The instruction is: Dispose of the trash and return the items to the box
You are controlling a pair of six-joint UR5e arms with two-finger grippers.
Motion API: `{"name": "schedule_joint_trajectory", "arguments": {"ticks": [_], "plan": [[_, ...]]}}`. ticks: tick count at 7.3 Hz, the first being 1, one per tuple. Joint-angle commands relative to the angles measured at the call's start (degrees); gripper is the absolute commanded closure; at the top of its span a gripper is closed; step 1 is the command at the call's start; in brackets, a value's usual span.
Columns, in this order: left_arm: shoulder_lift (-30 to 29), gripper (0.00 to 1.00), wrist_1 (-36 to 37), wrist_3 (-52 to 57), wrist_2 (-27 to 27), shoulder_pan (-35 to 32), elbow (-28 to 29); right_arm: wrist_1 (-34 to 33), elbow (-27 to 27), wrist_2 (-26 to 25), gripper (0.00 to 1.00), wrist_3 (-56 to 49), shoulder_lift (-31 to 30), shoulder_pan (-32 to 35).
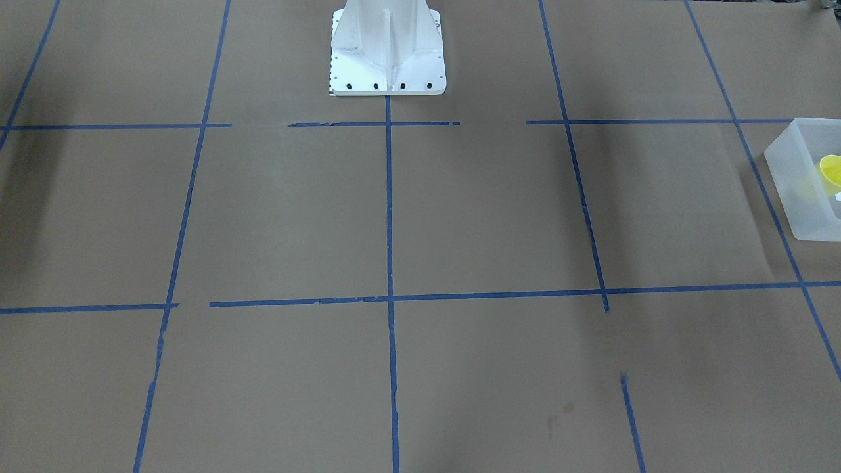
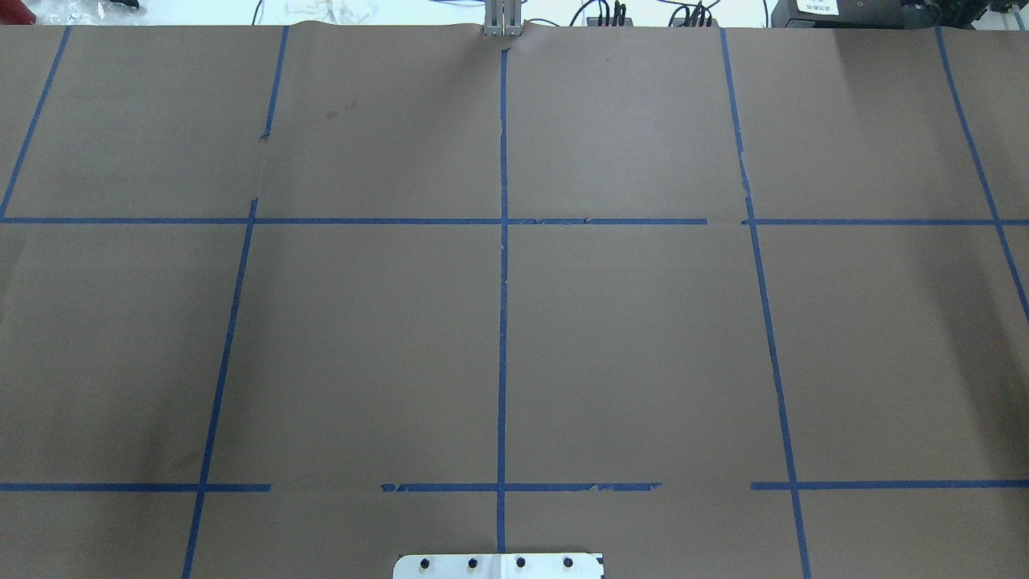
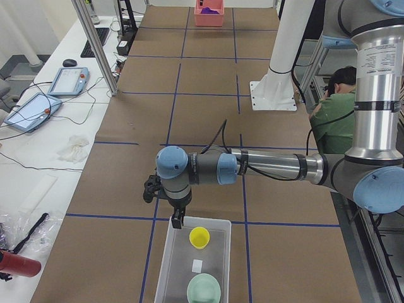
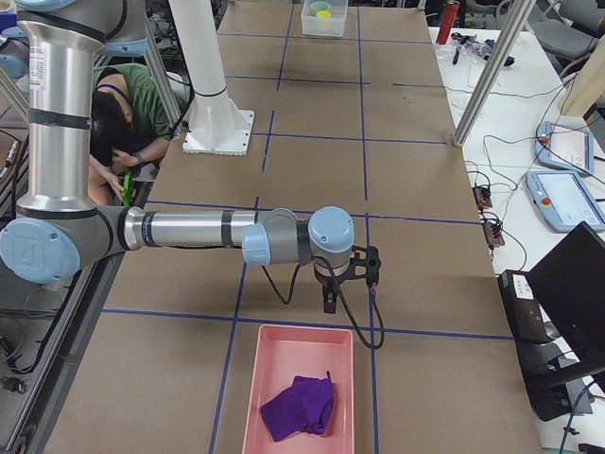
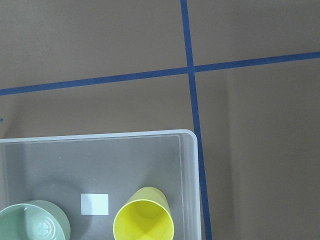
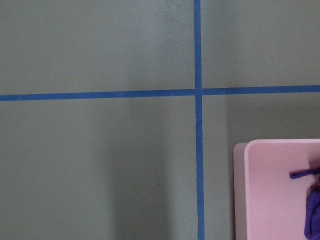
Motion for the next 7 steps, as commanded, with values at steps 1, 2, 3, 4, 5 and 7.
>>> {"name": "schedule_joint_trajectory", "arguments": {"ticks": [1, 2, 3, 4, 5, 7], "plan": [[-0.03, 0.00, -0.08, -0.10, -0.15, 0.03, 0.07, 0.01, 0.03, -0.09, 0.00, 0.00, 0.07, 0.00], [0.23, 0.00, -0.43, -0.01, -0.24, -0.06, -0.10, 0.01, -0.05, -0.17, 0.00, 0.00, 0.33, 0.00], [0.32, 0.00, -1.13, 0.25, -0.33, -0.49, -0.28, 0.01, 0.03, -0.18, 0.00, 0.00, 0.59, 0.00], [0.23, 0.00, -3.14, 0.08, -0.24, -0.67, 0.16, 0.01, 0.03, -0.26, 0.00, -0.08, 0.77, 0.00], [0.14, 0.00, -5.16, -0.18, -0.24, -1.11, 0.16, 0.10, 0.12, -0.35, 0.00, -0.08, 0.86, 0.00], [-0.91, 0.00, -5.88, -0.27, -0.15, -1.82, 0.77, 0.10, 0.12, -0.26, 0.00, -0.08, 0.86, 0.00]]}}
